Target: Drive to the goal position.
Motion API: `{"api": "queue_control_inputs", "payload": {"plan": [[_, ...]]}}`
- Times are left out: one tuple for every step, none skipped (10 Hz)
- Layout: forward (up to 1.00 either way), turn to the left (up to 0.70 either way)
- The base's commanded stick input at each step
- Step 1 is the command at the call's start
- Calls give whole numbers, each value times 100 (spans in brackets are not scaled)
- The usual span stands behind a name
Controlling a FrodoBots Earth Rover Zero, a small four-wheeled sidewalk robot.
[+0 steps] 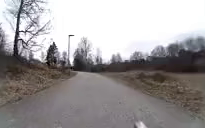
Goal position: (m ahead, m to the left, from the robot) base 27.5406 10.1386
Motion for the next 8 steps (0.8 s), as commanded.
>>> {"api": "queue_control_inputs", "payload": {"plan": [[70,0],[70,0],[70,-17],[70,-35],[70,-33],[70,-15],[70,0],[70,0]]}}
